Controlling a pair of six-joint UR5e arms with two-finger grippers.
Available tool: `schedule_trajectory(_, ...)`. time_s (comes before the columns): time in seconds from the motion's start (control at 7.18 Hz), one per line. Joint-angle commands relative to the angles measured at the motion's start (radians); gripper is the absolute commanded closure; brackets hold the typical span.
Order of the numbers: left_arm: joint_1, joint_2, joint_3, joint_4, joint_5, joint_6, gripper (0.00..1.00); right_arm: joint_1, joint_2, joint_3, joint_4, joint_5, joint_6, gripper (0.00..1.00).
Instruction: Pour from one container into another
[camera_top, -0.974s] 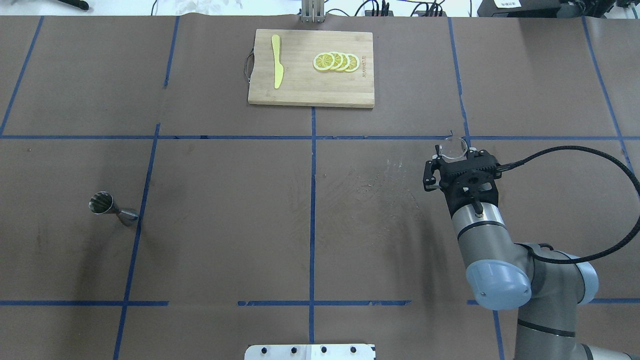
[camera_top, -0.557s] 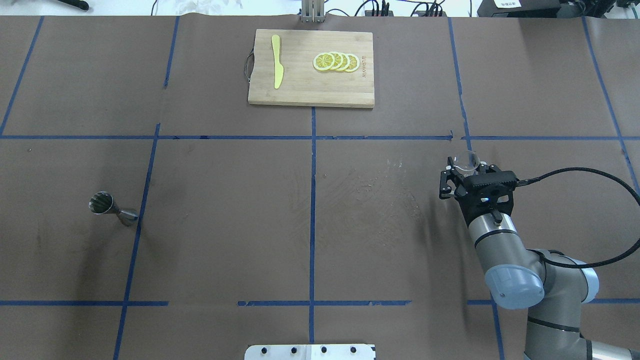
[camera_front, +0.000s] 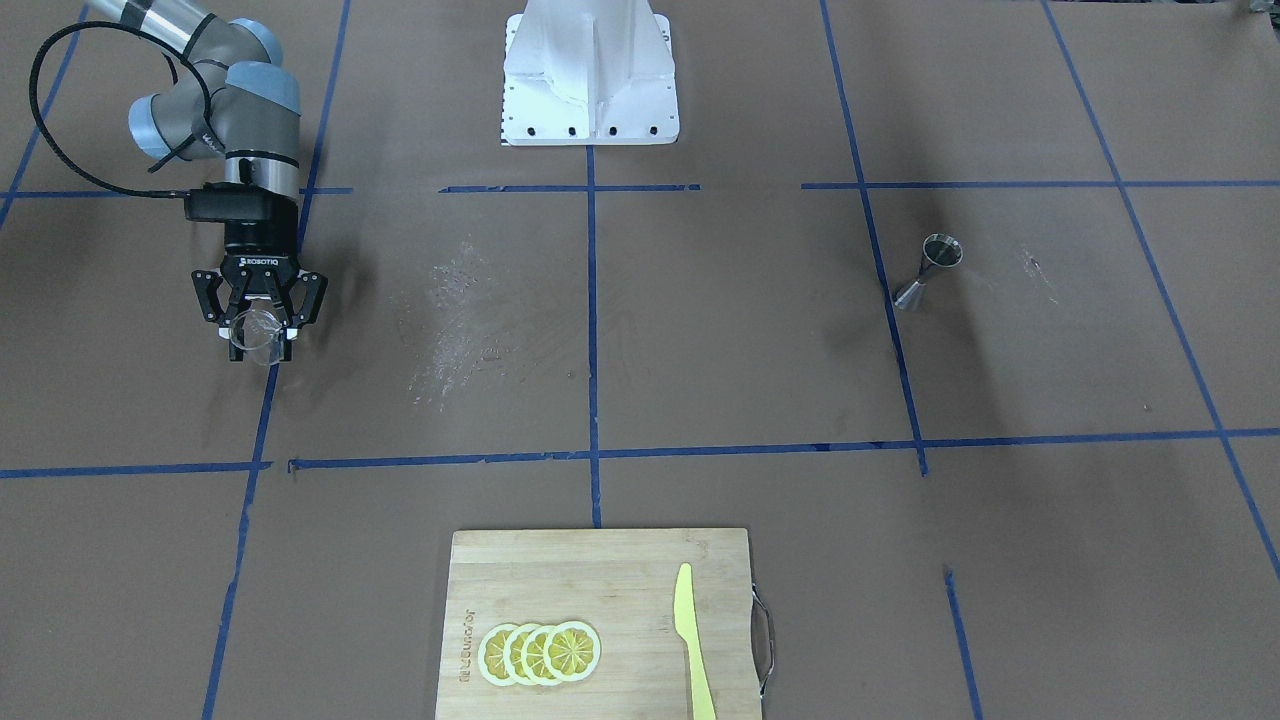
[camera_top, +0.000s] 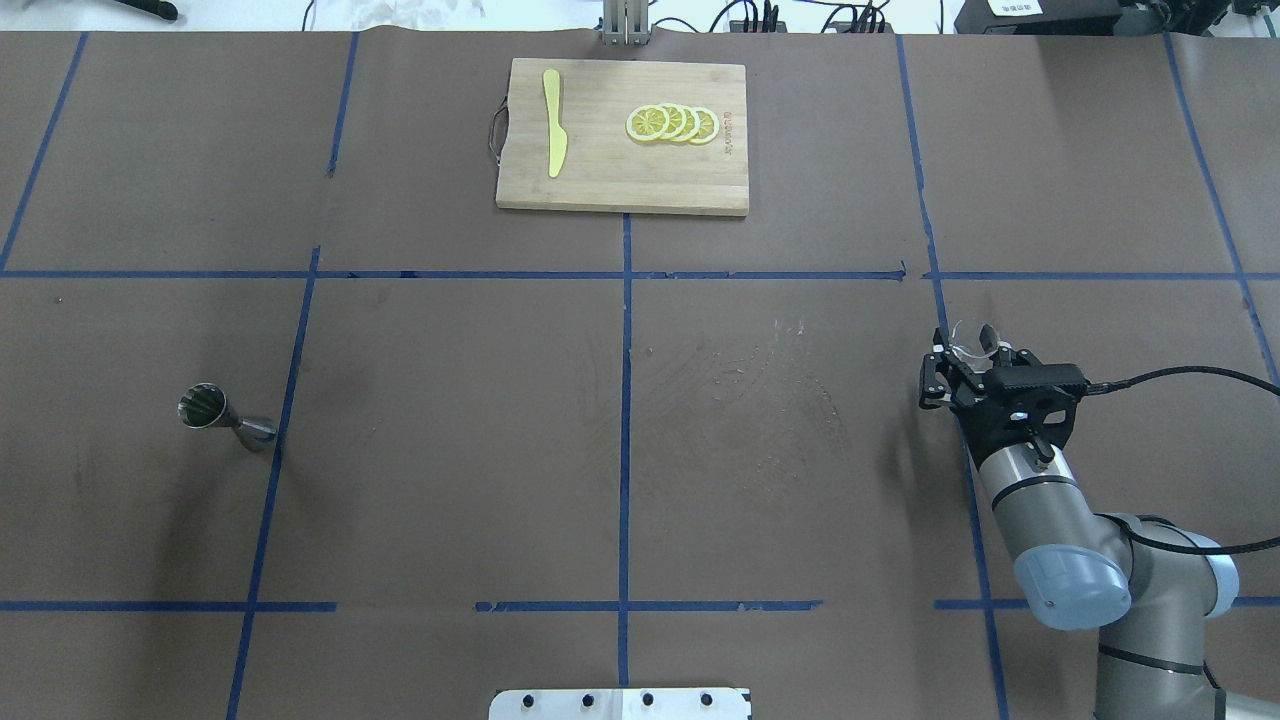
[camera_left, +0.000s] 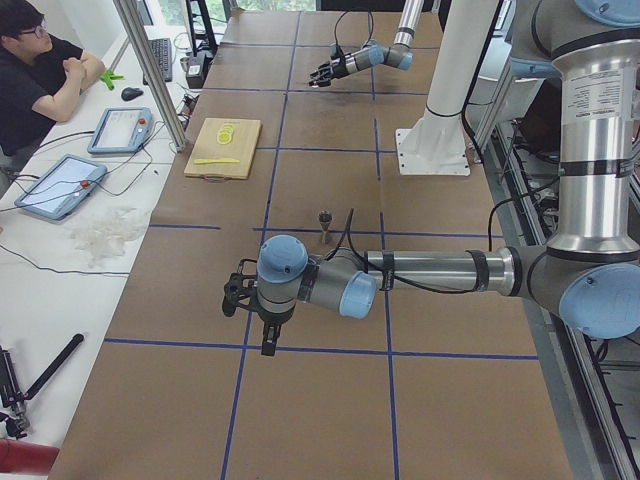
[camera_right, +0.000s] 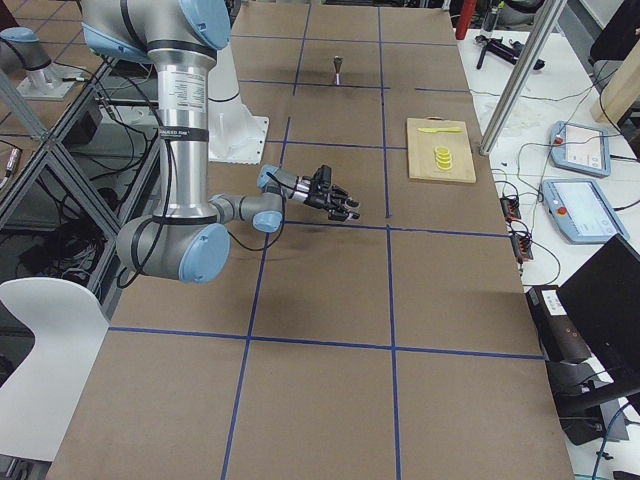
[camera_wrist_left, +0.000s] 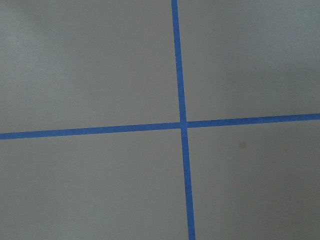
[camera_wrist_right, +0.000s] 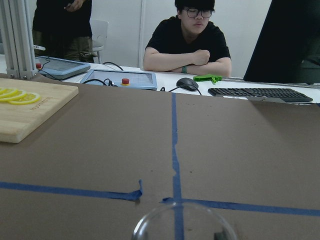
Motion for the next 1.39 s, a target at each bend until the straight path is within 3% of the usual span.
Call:
schedule_trajectory(0.0,0.001,-0.001,0.0,0.0,0.0,0.0,0.0,-0.031,-0.048,-0.002,0.053,-0.044,0.016,1.0)
schedule_trajectory(1.11,0.001,-0.002,0.0,-0.002,0.0,0.0,0.0,-0.087,-0.036,-0.069,0.054,-0.068,0.058,0.97)
schedule_trajectory(1.25,0.001,-0.002,0.0,-0.002,0.0,0.0,0.0,-0.087,-0.036,-0.071,0.054,-0.068,0.06,0.92)
